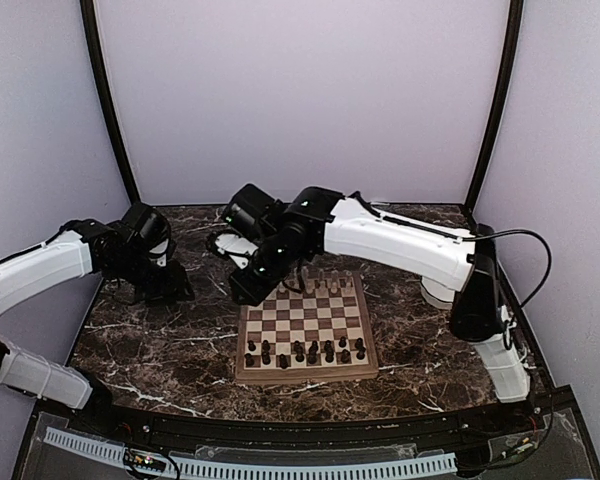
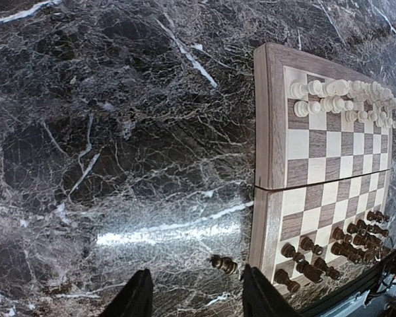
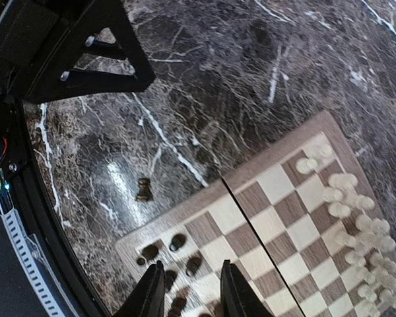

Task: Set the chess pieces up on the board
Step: Pick up the pawn from the center of the board.

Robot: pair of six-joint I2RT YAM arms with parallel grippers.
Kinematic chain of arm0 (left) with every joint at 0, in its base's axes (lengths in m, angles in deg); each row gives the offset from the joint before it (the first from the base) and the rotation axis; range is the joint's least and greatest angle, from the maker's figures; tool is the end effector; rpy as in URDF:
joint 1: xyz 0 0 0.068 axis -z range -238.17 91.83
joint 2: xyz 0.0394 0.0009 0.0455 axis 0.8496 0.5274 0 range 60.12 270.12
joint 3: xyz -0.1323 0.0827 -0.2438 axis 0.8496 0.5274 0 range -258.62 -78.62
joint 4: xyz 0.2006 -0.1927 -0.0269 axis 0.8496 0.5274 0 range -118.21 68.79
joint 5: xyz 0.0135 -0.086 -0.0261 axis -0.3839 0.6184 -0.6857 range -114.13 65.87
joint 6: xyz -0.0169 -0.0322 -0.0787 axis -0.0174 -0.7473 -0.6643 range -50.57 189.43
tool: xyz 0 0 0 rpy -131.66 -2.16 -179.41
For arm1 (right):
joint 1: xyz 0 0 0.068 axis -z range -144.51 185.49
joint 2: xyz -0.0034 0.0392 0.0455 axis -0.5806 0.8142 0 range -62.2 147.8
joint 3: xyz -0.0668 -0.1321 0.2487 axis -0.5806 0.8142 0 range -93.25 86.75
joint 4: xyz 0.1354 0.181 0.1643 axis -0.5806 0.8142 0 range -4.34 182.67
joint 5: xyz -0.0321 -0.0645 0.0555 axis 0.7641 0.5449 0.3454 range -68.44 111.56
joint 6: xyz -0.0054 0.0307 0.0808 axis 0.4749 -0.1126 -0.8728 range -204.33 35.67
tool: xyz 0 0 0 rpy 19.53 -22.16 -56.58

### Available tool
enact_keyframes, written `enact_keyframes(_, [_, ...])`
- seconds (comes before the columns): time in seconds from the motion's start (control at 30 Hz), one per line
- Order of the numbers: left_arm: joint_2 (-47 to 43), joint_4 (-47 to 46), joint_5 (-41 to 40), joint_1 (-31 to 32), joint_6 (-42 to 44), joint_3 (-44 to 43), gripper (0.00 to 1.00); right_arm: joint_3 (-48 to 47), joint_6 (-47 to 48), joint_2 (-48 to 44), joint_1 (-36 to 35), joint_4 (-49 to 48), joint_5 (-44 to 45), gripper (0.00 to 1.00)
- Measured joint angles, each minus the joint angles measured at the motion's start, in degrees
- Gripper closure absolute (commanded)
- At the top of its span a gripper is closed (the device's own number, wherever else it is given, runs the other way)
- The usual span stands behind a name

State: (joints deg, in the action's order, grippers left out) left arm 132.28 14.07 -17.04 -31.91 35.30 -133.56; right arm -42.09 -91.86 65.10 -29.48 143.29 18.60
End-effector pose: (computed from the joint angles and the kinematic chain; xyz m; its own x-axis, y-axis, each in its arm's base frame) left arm 0.2469 -0.1323 0.2310 -0.9175 -0.1682 -0.3604 -0.0235 0.9276 -0.3729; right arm 0.2235 0.4880 0.2793 -0.4683 -0.6936 -0.5474 -0.8631 0.4916 0.1156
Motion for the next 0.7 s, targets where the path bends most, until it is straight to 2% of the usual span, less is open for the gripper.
enact_keyframes(0.2, [-5.88, 1.05, -0.31, -1.36, -0.81, 1.46, 0.51, -10.27, -2.58, 9.94, -3.58, 1.84, -1.77, 0.69])
enact_keyframes(0.47, [-9.11, 1.07, -0.02, -1.36, -1.01, 5.81, 0.52, -11.19, -6.67, 15.63, -4.83, 0.81, -5.70, 0.68])
enact_keyframes(0.7, [-9.07, 1.11, 0.81, -1.36, -2.47, 9.22, 0.53, -11.19, -6.01, 16.68, -4.98, 0.76, -6.73, 0.68])
